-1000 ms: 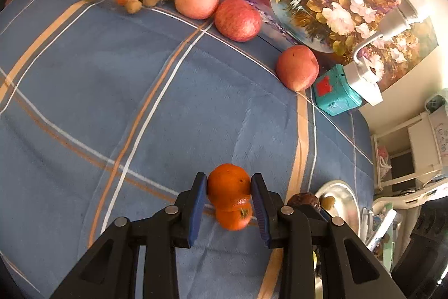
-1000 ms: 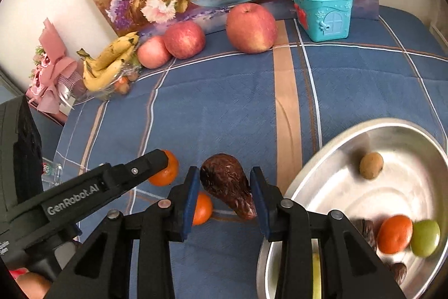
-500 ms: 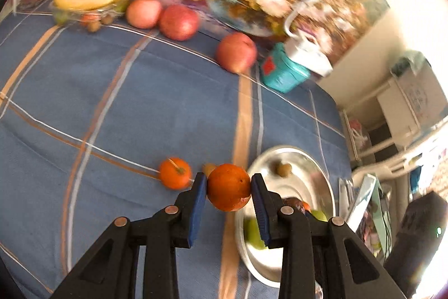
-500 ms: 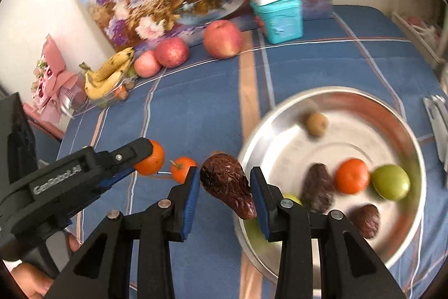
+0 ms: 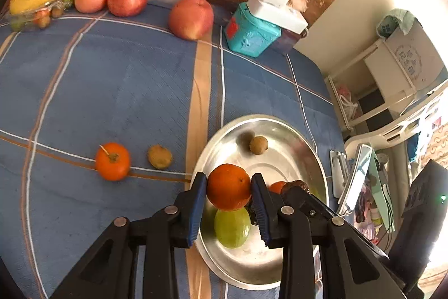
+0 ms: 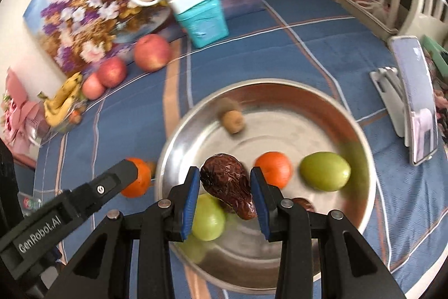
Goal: Organize fruits
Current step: 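Lower the date into the steel bowl with the right tool while the left tool releases the tangerine there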
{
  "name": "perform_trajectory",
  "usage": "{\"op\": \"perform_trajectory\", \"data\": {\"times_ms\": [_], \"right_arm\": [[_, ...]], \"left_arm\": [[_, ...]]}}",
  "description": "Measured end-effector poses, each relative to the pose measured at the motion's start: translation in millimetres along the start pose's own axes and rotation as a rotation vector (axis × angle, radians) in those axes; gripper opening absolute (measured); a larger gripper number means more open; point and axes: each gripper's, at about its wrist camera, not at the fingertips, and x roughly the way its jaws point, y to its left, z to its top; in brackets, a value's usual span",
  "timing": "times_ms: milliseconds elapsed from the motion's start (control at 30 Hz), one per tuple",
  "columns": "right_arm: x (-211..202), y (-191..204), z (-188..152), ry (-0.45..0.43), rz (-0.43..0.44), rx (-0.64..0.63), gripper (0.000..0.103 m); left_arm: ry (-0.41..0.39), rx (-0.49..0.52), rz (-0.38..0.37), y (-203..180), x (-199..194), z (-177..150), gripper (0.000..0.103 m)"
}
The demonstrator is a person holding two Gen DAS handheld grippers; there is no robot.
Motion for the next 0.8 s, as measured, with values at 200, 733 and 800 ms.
{"op": "perform_trajectory", "data": {"times_ms": [200, 733, 800], "right_arm": [[1, -17, 3, 0.007, -0.017, 0.054, 0.039], [0, -18, 4, 0.016, -0.020, 0.068, 0.039], [0, -18, 4, 0.016, -0.021, 0.066, 0.039]], "left_arm": [[0.023, 0.018, 0.000, -5, 8, -3, 0.037], [0.009, -0.016, 0.071, 6, 4, -2, 0.061], [0.007, -0.028, 0.094, 10, 3, -1, 0.065]]}}
